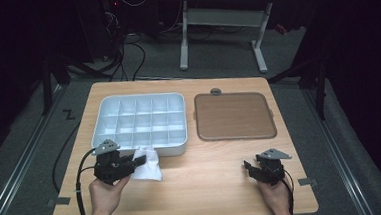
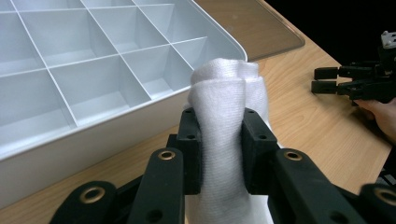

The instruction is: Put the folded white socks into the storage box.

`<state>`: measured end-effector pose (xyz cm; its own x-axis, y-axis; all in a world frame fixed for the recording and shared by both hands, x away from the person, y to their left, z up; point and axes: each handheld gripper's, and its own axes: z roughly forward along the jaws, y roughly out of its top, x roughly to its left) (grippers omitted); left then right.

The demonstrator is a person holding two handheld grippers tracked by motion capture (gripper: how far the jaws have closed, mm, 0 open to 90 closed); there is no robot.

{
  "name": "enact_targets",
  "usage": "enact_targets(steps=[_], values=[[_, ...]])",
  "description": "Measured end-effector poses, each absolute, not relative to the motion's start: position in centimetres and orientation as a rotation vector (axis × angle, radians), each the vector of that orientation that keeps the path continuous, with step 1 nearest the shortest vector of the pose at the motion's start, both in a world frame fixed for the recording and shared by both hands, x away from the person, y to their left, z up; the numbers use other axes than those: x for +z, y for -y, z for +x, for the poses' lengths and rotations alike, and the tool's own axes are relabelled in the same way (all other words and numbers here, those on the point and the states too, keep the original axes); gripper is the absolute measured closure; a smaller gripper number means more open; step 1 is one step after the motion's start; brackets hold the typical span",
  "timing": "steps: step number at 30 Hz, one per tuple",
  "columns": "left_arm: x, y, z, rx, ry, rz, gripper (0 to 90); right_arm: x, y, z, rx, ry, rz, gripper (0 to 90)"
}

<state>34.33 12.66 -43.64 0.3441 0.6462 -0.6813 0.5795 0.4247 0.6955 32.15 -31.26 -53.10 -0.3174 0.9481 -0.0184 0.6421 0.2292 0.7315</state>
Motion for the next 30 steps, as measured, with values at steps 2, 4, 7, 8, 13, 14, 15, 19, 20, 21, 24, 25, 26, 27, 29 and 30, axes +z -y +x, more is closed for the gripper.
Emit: enact_targets(steps=[2, 4, 7, 8, 13, 14, 15, 19, 20, 21, 24, 25, 26, 27, 29, 30], values=[[-43.5, -12.7, 34.5, 0.061, -1.311, 1.234, 72.8, -53.1, 31.3, 32.1, 0.872, -2.043, 1.458, 43.8], [-43.3, -12.8, 34.8, 0.053, -1.314, 1.224, 72.8, -53.1, 31.3, 32.1, 0.873, -2.043, 1.458, 43.8], [-43.0, -13.0, 35.2, 0.054, -1.315, 1.225, 72.8, -53.1, 31.3, 32.1, 0.873, -2.043, 1.457, 43.8], [-42.8, -12.9, 35.2, 0.053, -1.313, 1.229, 72.9, -53.1, 31.3, 32.1, 0.873, -2.043, 1.458, 43.5], [-42.3, -12.9, 35.8, 0.042, -1.308, 1.227, 72.9, -53.1, 31.2, 32.2, 0.874, -2.049, 1.45, 42.0], [-42.1, -12.9, 36.0, 0.037, -1.309, 1.224, 72.9, -53.1, 31.2, 32.2, 0.873, -2.049, 1.45, 42.0], [-42.0, -12.9, 36.1, 0.039, -1.307, 1.225, 72.9, -53.1, 31.2, 32.2, 0.874, -2.049, 1.45, 42.0], [-41.5, -13.1, 36.8, 0.023, -1.307, 1.212, 72.9, -53.1, 31.2, 32.2, 0.873, -2.049, 1.452, 42.0], [-41.5, -13.1, 36.9, 0.025, -1.304, 1.214, 72.9, -53.1, 31.2, 32.2, 0.874, -2.049, 1.45, 41.9], [-41.4, -13.1, 37.1, 0.027, -1.302, 1.21, 72.9, -53.1, 31.2, 32.2, 0.874, -2.049, 1.45, 41.7], [-41.0, -13.1, 37.4, 0.025, -1.294, 1.208, 72.9, -53.1, 31.2, 32.2, 0.874, -2.051, 1.448, 41.3], [-40.8, -13.2, 37.6, 0.014, -1.296, 1.196, 72.9, -53.1, 31.2, 32.2, 0.874, -2.052, 1.448, 41.2], [-40.8, -13.3, 37.8, 0.016, -1.292, 1.199, 72.9, -53.1, 31.2, 32.2, 0.874, -2.052, 1.448, 41.2], [-40.7, -13.3, 38.0, 0.02, -1.296, 1.196, 72.9, -53.1, 31.2, 32.2, 0.874, -2.052, 1.448, 41.2], [-40.4, -13.5, 38.4, 0.013, -1.295, 1.184, 72.9, -53.1, 31.2, 32.2, 0.874, -2.052, 1.448, 41.2], [-40.4, -13.6, 38.6, 0.011, -1.297, 1.184, 72.9, -53.1, 31.2, 32.2, 0.874, -2.052, 1.448, 41.2]])
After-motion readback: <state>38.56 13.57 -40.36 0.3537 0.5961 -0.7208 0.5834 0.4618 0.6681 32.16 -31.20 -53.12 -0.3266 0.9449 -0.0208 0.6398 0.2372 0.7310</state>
